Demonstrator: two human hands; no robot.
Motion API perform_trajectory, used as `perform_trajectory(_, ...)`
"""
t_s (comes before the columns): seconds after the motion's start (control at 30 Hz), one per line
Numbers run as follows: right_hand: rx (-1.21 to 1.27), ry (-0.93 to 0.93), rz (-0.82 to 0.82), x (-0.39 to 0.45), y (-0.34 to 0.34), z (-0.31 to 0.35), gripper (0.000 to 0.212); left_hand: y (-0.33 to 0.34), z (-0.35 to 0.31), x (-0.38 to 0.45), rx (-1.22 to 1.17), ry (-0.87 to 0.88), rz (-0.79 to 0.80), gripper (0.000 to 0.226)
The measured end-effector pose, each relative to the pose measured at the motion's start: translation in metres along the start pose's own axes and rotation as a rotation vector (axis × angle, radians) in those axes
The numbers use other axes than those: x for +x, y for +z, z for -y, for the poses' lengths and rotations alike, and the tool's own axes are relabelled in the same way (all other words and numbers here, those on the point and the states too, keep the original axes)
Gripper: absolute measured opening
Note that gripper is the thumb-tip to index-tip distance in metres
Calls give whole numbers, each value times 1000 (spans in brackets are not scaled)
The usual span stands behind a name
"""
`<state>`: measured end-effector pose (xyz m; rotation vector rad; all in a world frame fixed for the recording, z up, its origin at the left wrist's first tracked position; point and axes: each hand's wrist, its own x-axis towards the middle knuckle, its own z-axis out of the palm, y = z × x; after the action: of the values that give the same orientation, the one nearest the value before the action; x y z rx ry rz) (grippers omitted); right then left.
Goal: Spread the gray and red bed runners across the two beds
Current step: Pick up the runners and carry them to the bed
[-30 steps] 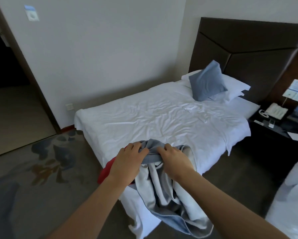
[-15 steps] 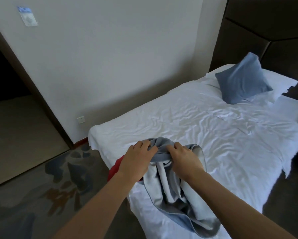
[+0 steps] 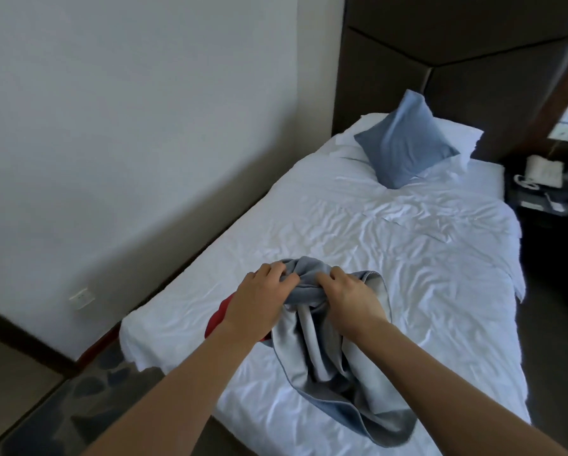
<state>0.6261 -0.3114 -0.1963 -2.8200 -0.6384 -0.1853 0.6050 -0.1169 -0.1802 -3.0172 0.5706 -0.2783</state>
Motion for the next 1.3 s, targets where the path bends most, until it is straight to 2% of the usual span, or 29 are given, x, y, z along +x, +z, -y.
perform_trajectory(0.27,-52,210,4,59,16,9,35,26,65,66,-92,204,-31,30)
perform_trajectory(0.6,-33,362,137,104,74,-46,35,100,75,151,-140,340,24,26)
perform_trajectory(0.87,16,489,240,107,182,-91,32,209,66,183,-169,431,156,24)
perform_trajectory(1.0,30,559,288,109,246,-108,38,273,65,192,-174,438,204,26)
perform_trajectory(1.13,-28,596,334,104,310,-121,50,347,67,192,-203,395,310,45)
perform_trajectory(1.2,-17,646,399,99,342,-123,60,384,68,188,-153,413,390,57)
perform_trajectory(1.3,22,702,438,91,384,-122,63,430,61,177,-78,452,454,66)
